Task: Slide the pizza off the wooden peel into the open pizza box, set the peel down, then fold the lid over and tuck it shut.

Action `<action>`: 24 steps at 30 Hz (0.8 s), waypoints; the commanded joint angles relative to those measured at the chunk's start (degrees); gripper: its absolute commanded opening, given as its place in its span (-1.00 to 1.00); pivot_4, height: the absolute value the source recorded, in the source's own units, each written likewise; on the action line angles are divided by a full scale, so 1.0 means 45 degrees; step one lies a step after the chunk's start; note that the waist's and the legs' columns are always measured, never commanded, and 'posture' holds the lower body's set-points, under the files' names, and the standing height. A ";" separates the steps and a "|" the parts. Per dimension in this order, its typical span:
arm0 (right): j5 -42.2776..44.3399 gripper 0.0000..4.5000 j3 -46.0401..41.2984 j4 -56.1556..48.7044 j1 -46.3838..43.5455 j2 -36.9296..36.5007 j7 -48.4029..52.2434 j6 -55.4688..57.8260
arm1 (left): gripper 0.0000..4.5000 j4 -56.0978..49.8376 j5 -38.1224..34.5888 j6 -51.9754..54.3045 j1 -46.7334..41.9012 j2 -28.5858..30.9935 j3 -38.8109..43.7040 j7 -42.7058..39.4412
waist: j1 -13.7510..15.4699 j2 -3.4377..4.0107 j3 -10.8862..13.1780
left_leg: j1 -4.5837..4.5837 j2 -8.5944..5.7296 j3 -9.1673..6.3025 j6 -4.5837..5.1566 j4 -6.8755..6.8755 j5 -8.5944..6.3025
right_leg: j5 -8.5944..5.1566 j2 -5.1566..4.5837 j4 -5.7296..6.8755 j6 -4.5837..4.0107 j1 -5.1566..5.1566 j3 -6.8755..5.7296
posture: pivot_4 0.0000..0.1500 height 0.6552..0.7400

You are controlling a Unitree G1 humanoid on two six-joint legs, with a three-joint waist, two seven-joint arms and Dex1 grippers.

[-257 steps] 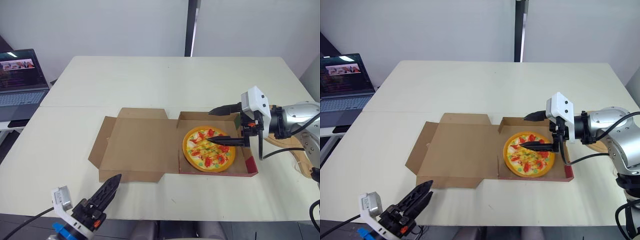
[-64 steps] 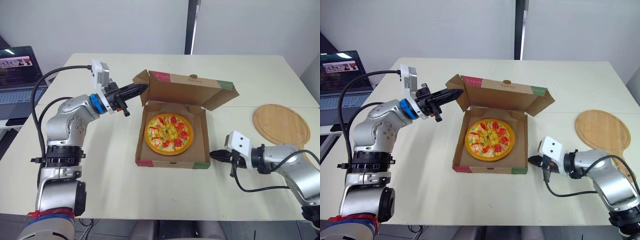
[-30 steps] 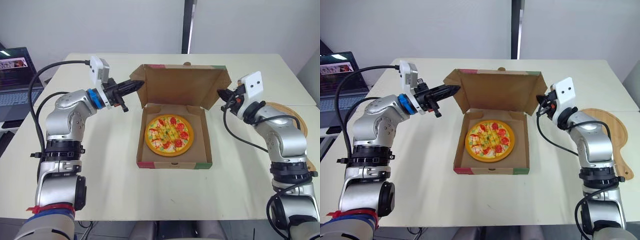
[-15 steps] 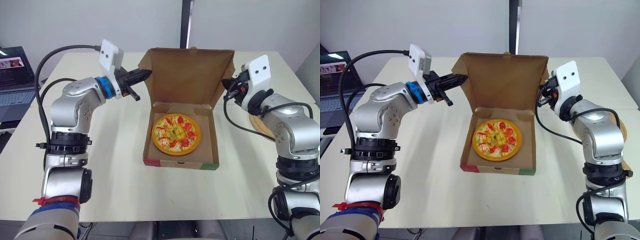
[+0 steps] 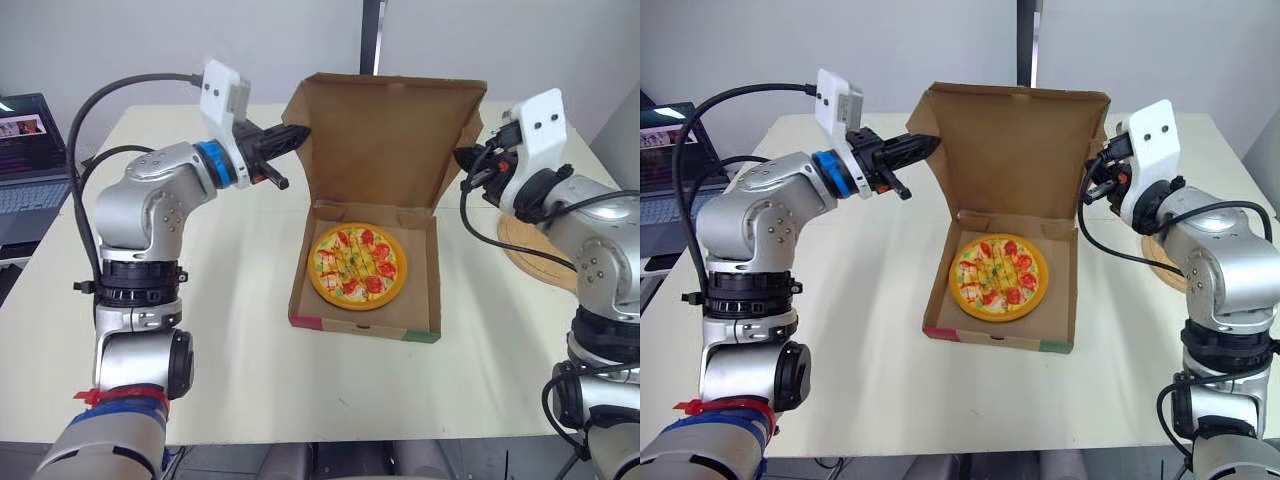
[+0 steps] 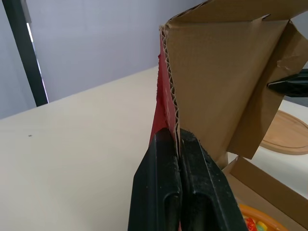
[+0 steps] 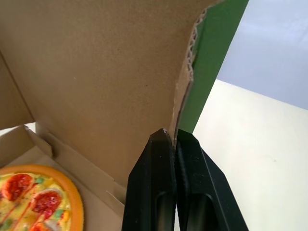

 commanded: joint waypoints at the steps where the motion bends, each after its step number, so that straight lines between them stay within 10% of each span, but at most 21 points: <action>1: 0.0973 -0.95 0.0058 -0.1458 0.0233 0.0129 0.0376 0.0284 | -1.00 -0.1408 -0.0983 0.0835 0.0296 -0.0330 0.0099 0.0188 | 0.0002 0.0000 0.0000 | 0.0000 -0.0001 0.0003 0.0000 0.0001 0.0000 | 0.0000 0.0000 -0.0001 0.0000 0.0000 0.0002 | 1.00 1.00; 24: 0.0889 -0.95 0.0341 -0.5192 0.4655 0.0933 -0.0384 0.0089 | -1.00 -0.7087 -0.5556 0.3412 0.5666 -0.1674 0.2909 0.3480 | 0.0025 0.0005 -0.0040 | 0.0013 0.0007 0.0025 0.0000 0.0000 0.0000 | 0.0002 -0.0003 0.0010 -0.0003 0.0004 0.0013 | 1.00 1.00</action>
